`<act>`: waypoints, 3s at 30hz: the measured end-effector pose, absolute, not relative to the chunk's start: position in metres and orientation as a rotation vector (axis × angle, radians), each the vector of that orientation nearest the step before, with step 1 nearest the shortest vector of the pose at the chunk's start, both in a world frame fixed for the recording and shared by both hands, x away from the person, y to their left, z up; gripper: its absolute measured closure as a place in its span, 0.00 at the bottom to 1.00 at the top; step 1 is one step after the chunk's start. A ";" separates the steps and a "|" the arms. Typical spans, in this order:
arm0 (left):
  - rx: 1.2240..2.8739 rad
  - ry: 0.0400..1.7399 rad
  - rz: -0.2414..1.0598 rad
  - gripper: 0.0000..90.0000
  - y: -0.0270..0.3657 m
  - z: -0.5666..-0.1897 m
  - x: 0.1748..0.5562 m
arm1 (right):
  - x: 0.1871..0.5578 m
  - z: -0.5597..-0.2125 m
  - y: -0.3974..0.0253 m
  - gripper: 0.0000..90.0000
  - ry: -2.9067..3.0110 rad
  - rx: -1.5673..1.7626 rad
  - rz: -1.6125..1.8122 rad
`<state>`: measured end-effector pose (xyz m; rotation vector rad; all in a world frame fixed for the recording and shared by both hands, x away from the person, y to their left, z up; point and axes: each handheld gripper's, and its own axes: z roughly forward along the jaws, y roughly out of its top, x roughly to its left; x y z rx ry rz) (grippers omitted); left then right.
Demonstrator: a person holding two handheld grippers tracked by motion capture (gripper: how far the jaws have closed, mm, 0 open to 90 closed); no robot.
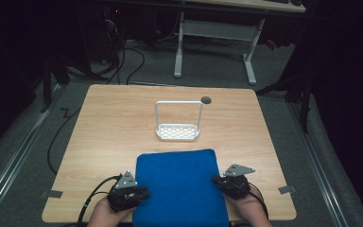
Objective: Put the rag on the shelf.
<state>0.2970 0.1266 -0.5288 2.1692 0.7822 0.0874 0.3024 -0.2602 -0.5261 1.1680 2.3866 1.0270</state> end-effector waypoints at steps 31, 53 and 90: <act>2.002 1.124 0.297 0.78 0.139 -0.533 0.395 | 0.310 -0.519 -0.265 0.82 2.263 1.198 1.160; 1.974 1.113 0.273 0.96 0.139 -0.537 0.395 | 0.373 -0.516 -0.252 0.58 2.115 1.366 1.023; 1.862 1.077 0.309 0.98 0.148 -0.522 0.384 | 0.366 -0.511 -0.246 0.98 2.082 1.275 1.150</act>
